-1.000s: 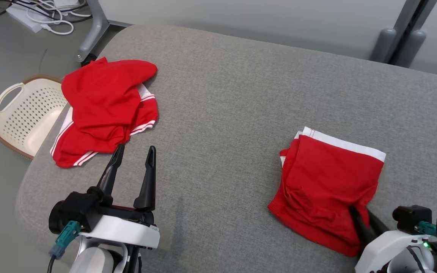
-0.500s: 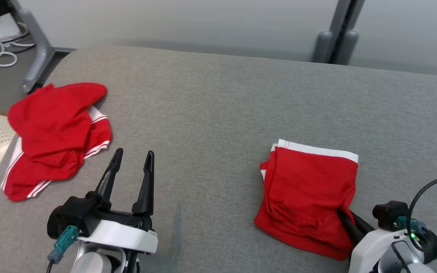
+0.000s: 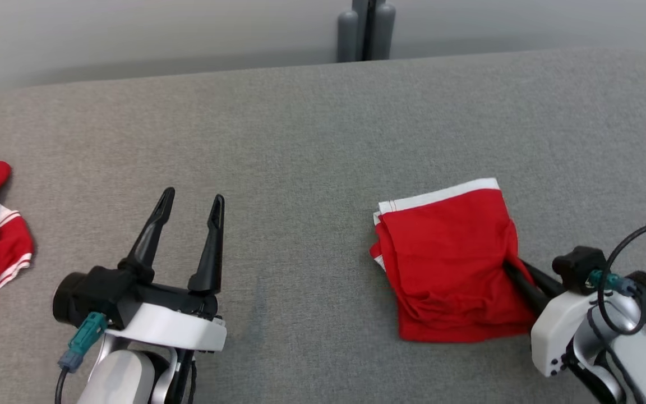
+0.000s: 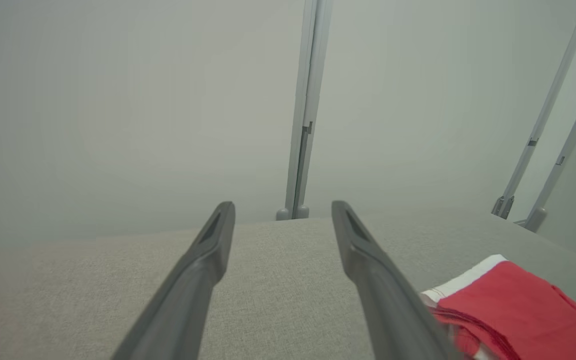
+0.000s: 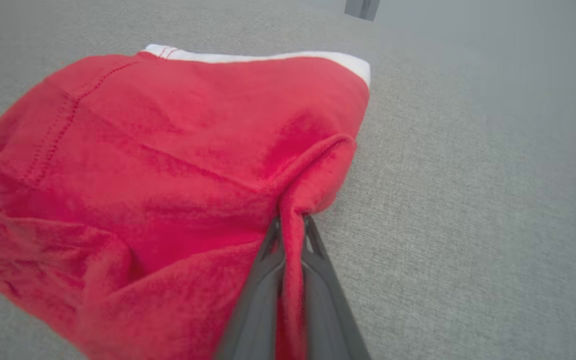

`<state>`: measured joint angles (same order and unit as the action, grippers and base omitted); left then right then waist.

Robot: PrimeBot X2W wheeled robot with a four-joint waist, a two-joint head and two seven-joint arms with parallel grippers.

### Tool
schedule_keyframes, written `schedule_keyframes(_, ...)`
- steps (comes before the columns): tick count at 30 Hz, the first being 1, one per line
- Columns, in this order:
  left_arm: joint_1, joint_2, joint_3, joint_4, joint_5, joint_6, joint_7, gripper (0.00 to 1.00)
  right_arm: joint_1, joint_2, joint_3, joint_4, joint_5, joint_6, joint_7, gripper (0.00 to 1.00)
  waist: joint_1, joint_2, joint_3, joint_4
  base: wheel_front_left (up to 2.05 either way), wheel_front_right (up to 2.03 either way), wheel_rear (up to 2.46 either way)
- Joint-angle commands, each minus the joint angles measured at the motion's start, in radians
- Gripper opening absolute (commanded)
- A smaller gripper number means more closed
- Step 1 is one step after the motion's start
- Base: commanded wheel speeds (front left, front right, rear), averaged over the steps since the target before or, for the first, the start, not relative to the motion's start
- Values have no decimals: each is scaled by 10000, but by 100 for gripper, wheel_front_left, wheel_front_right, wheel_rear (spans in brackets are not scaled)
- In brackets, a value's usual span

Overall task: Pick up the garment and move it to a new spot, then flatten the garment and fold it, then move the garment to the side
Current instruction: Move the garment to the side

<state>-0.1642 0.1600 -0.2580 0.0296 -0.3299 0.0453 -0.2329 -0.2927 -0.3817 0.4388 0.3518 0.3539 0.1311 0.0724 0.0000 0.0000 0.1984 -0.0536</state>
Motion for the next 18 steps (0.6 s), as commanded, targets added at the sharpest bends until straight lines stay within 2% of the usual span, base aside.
schedule_keyframes(1, -203, 107, 3, -97, 125, 61, 33, 100, -332, -222, 63, 98, 50, -5, -187, 0, 0, 0, 564, -483, 0, 0, 0)
schedule_keyframes(7, -635, 415, 80, -506, 320, 94, 231, 100, -1478, -1260, 295, 772, 163, -6, -827, 0, 0, 0, 1445, -1070, 0, 0, 0)
schedule_keyframes(13, -1006, 730, 95, -945, 508, 134, 493, 100, -2503, -2484, -49, 1477, 183, -5, -1370, 0, 0, 0, 2291, -1603, 0, 0, 0)
schedule_keyframes(18, -1338, 939, 3, -1275, 696, 52, 749, 100, -3297, -3050, -422, 2161, 112, -6, -1765, 0, 0, 0, 2885, -1823, 0, 0, 0)
